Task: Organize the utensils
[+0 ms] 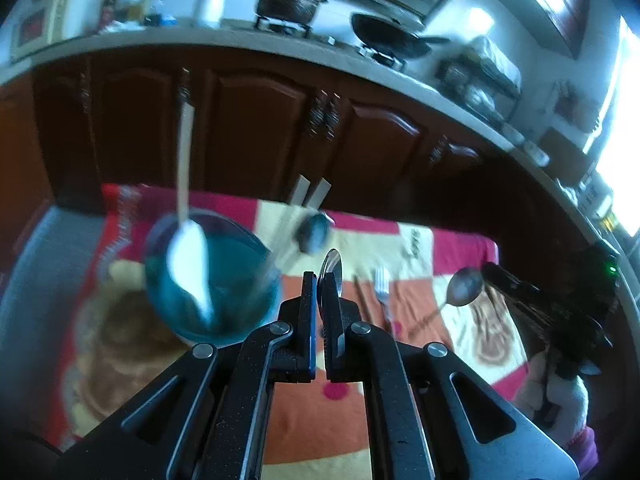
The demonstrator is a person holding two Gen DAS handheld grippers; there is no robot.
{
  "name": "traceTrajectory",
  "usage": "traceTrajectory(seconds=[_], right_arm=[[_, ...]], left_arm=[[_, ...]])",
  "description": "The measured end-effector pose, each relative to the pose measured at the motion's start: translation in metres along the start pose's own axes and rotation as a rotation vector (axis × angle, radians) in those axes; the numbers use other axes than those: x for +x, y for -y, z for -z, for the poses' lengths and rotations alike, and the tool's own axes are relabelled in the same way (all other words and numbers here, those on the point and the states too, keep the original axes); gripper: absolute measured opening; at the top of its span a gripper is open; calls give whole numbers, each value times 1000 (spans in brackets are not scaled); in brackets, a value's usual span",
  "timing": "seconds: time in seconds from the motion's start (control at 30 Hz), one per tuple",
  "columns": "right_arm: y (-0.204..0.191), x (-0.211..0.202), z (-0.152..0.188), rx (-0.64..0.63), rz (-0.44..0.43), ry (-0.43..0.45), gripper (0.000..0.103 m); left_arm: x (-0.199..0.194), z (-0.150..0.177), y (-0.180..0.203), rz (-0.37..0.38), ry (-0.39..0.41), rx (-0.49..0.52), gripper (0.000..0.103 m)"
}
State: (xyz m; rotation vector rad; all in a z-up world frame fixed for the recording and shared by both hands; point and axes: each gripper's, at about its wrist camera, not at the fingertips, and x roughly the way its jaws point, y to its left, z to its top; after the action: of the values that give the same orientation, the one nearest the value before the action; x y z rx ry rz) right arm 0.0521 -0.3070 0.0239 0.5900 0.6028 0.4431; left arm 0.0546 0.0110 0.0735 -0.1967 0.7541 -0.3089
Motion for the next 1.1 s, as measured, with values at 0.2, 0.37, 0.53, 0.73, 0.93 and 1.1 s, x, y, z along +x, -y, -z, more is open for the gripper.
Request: traceTrajectory(seconds=[0.2, 0.37, 0.53, 0.73, 0.93, 1.1], right_arm=[[-37, 16, -12, -23, -84, 0, 1], [-53, 32, -18, -82, -53, -35, 1], [-20, 71, 21, -6, 11, -229, 34], [0, 111, 86, 4, 66, -422, 34], [28, 132, 105, 150, 58, -384, 34], [15, 146, 107, 94, 72, -412, 34]], left_arm=[[-24, -17, -30, -33, 63, -47, 1], [-36, -24, -49, -55, 92, -69, 1], [-35, -17, -60, -52, 79, -84, 1], [-33, -12, -67, -56, 71, -97, 1], [-33, -10, -71, -59, 68, -97, 1], [-33, -9, -79, -65, 67, -115, 1]])
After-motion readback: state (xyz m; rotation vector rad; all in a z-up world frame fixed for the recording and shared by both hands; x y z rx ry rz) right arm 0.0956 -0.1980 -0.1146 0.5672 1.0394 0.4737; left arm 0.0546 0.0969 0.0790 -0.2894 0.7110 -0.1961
